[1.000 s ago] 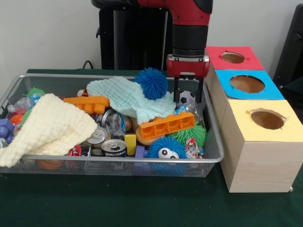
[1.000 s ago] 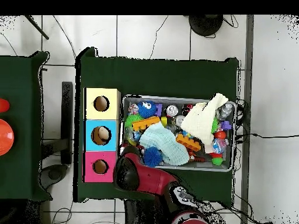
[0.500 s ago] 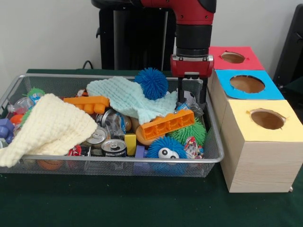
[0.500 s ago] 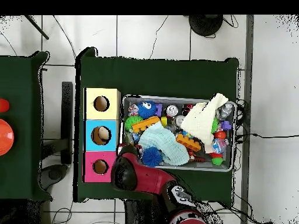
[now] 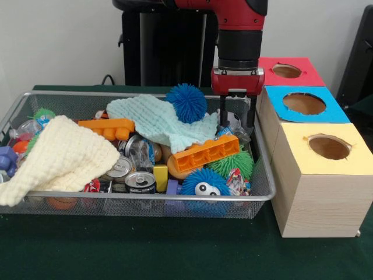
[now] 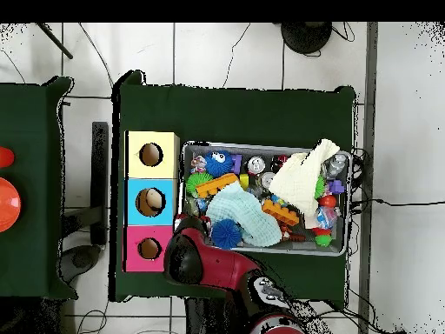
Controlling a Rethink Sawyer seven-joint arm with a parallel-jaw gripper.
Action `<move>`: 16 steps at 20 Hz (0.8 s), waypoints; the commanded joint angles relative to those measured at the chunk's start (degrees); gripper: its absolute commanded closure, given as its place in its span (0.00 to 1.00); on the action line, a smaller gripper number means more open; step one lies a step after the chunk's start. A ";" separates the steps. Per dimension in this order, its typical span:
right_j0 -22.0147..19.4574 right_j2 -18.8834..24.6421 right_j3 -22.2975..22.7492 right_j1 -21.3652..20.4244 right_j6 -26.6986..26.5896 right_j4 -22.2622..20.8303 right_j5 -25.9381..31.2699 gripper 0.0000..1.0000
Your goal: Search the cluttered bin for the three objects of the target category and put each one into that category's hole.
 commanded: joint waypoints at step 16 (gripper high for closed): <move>0.91 1.19 -6.80 3.31 13.39 2.33 -7.60 0.00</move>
